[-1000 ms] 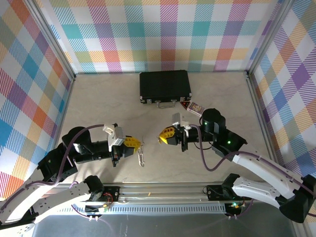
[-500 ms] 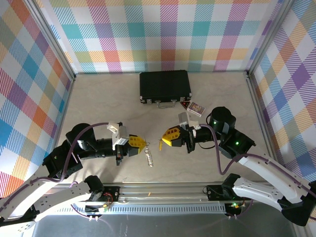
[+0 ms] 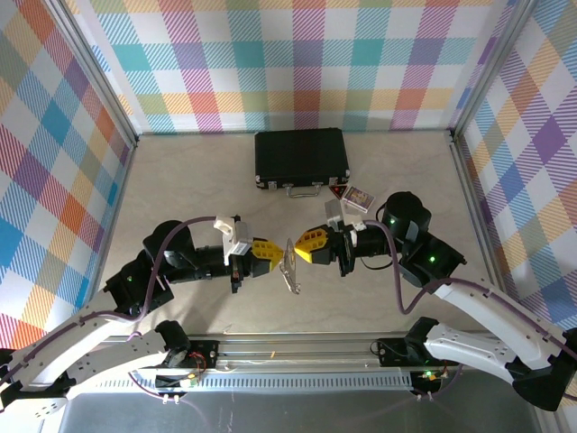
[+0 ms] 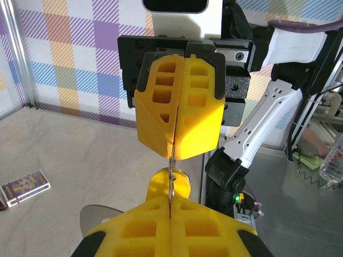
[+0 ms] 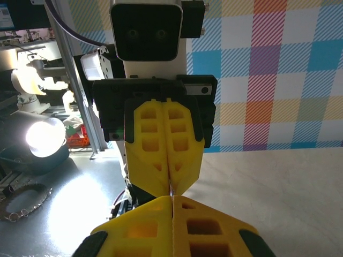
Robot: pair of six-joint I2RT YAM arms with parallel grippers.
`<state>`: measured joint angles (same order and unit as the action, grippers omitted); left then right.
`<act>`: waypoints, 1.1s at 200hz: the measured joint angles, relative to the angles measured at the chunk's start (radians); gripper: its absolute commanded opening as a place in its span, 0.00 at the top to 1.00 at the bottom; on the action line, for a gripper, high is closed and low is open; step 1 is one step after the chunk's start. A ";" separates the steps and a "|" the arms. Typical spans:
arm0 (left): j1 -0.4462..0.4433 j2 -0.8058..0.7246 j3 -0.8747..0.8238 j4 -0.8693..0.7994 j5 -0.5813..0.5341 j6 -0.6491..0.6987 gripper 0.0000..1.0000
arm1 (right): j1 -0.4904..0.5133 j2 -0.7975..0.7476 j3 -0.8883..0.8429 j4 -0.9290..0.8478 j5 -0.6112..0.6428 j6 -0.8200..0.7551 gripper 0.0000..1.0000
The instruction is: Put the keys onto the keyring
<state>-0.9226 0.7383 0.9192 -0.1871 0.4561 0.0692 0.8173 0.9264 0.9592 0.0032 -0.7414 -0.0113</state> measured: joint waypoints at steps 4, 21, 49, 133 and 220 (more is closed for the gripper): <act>0.000 0.000 -0.001 0.005 0.000 -0.002 1.00 | 0.000 -0.002 0.000 0.001 0.000 0.000 1.00; 0.000 0.000 -0.001 0.016 0.000 -0.002 1.00 | 0.000 -0.008 0.000 0.005 0.004 0.001 1.00; 0.000 0.004 -0.001 0.041 0.000 -0.006 1.00 | 0.000 -0.017 0.000 0.006 0.012 0.001 1.00; 0.000 0.006 -0.011 0.060 -0.001 -0.013 1.00 | 0.000 -0.042 -0.019 0.043 0.081 0.011 1.00; 0.000 -0.005 -0.047 0.115 -0.031 -0.033 1.00 | 0.002 -0.054 -0.051 0.095 0.117 0.056 1.00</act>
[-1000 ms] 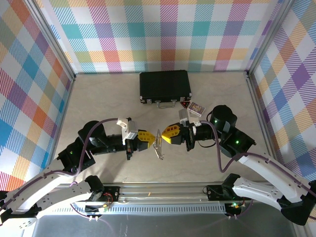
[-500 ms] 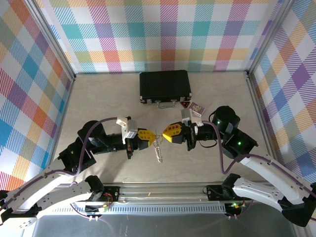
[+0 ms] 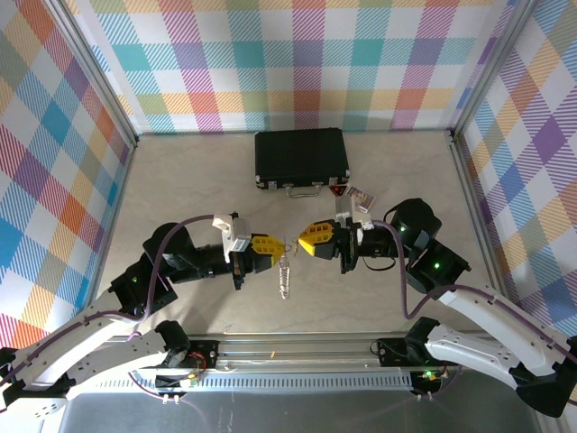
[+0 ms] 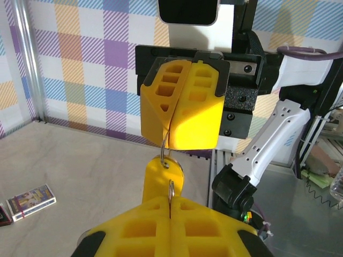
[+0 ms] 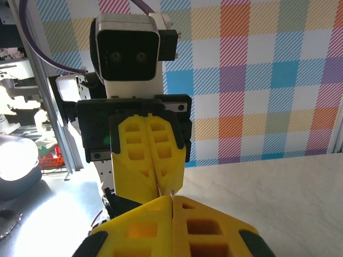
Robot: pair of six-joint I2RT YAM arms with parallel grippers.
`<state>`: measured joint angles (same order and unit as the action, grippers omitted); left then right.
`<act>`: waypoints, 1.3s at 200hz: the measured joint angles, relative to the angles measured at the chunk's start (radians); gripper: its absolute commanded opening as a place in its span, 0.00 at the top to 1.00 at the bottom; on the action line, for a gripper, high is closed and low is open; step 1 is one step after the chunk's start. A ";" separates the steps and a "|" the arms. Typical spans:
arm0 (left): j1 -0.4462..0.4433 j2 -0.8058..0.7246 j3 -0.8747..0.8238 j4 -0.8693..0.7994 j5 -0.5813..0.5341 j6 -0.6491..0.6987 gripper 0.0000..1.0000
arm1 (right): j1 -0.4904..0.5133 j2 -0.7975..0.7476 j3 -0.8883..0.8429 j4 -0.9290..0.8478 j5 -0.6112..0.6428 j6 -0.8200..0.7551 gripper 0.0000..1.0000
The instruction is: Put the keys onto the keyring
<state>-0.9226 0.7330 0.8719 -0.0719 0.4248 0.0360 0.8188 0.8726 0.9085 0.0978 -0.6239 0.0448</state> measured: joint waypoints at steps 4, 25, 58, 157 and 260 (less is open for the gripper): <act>0.000 0.000 -0.001 0.001 -0.001 -0.002 1.00 | 0.000 0.000 0.000 0.002 0.000 0.001 1.00; 0.000 -0.001 -0.005 0.008 -0.009 -0.007 1.00 | 0.001 0.002 0.000 0.017 0.000 0.004 1.00; 0.000 -0.001 -0.006 0.030 -0.018 -0.014 1.00 | 0.001 0.004 0.000 0.023 0.003 0.004 1.00; 0.000 -0.001 -0.018 0.058 -0.018 -0.021 1.00 | 0.006 0.034 0.000 0.026 0.004 0.004 1.00; 0.000 -0.002 -0.034 0.079 -0.025 -0.022 1.00 | 0.006 0.010 0.000 0.037 0.014 0.000 1.00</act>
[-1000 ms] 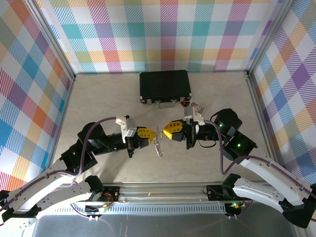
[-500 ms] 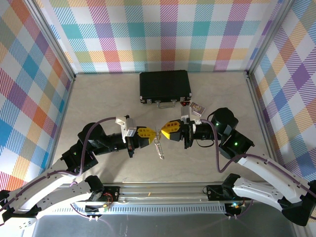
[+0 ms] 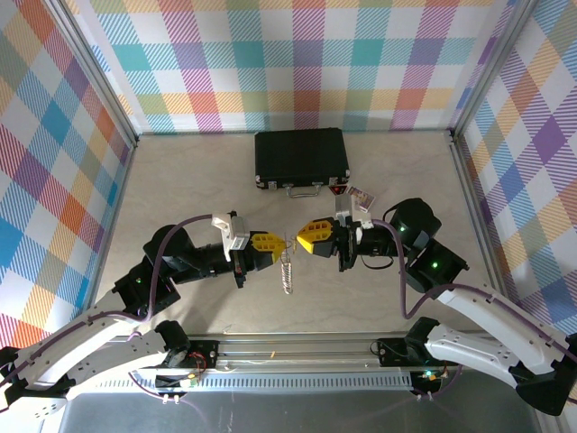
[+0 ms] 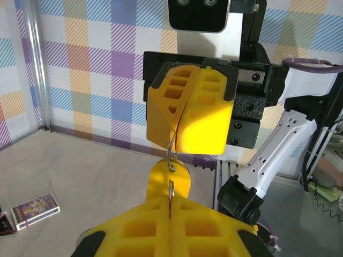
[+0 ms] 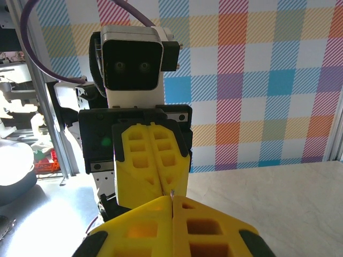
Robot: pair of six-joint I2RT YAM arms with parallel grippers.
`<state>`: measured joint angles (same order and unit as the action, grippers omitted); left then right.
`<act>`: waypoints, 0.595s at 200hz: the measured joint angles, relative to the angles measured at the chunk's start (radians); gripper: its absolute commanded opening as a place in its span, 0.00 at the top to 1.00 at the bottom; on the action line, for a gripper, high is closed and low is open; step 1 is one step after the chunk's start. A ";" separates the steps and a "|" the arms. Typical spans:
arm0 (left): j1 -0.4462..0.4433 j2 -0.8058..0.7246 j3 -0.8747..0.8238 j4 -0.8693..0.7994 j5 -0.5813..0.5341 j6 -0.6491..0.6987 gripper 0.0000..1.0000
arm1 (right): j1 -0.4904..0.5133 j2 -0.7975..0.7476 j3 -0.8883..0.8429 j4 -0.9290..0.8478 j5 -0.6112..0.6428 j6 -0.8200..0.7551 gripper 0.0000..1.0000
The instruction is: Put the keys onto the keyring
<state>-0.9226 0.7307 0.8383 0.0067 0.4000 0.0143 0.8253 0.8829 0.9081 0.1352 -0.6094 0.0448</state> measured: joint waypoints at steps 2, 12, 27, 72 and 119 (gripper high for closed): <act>0.000 0.000 0.000 0.000 0.000 0.000 1.00 | 0.000 0.000 0.000 0.000 0.000 0.000 1.00; 0.000 0.000 0.000 0.001 0.000 0.000 1.00 | 0.000 0.002 0.000 0.000 0.000 0.000 1.00; 0.000 0.000 0.000 0.000 0.000 -0.003 1.00 | 0.000 0.006 0.000 0.000 0.000 0.000 1.00; 0.000 0.000 0.000 0.001 0.000 -0.003 1.00 | 0.000 0.013 0.000 -0.001 -0.010 0.000 1.00; 0.000 0.000 0.000 0.005 0.000 -0.004 1.00 | 0.000 0.013 0.000 0.000 -0.016 -0.001 1.00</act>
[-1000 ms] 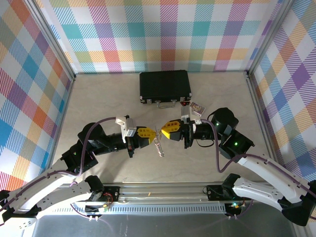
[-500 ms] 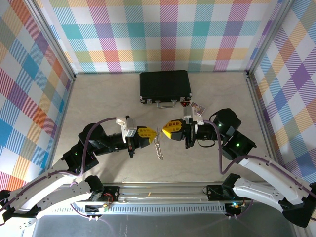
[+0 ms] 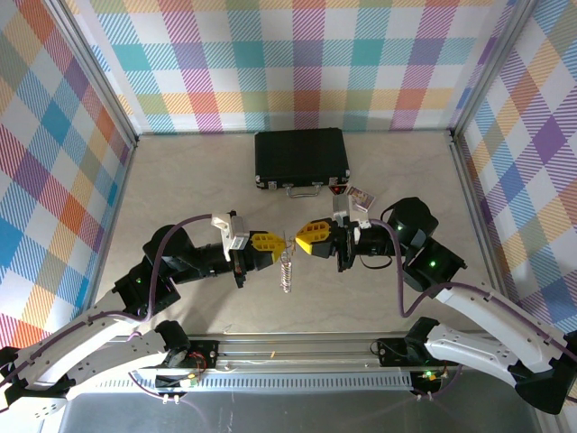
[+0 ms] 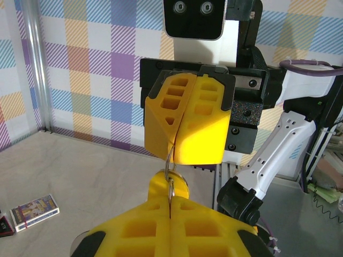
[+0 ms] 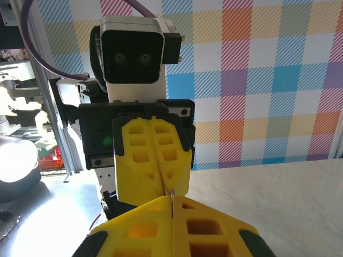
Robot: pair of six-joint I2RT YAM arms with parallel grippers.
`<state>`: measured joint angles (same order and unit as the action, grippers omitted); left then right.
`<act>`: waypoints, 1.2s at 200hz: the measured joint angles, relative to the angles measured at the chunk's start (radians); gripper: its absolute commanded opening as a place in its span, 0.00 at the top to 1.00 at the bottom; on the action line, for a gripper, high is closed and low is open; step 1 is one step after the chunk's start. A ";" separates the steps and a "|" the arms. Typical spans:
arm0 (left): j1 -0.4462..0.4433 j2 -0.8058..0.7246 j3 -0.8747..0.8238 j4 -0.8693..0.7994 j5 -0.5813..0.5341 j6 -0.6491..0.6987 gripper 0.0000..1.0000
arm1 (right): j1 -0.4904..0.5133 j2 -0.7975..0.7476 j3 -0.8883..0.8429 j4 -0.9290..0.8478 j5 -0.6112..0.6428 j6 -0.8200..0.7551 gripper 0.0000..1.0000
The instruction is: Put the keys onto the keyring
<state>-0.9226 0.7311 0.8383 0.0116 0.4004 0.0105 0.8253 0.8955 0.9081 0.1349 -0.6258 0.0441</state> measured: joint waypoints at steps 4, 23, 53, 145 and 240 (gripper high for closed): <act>0.000 0.000 0.000 0.000 0.000 0.000 1.00 | 0.000 0.000 0.000 0.000 -0.001 0.000 1.00; 0.000 0.000 0.000 0.000 0.002 -0.003 1.00 | 0.000 -0.002 -0.009 0.005 -0.004 0.001 1.00; 0.000 0.000 0.000 0.001 0.002 -0.004 1.00 | 0.001 -0.003 -0.020 0.008 -0.006 0.001 1.00; 0.000 0.000 0.000 0.003 0.003 -0.014 1.00 | 0.001 -0.029 -0.077 0.109 0.005 0.053 1.00; 0.000 -0.003 0.000 0.003 0.002 -0.014 1.00 | 0.001 -0.029 -0.081 0.156 -0.003 0.079 1.00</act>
<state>-0.9226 0.7280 0.8383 0.0147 0.4026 -0.0040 0.8265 0.8669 0.8272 0.2905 -0.6285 0.1234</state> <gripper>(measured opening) 0.063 0.056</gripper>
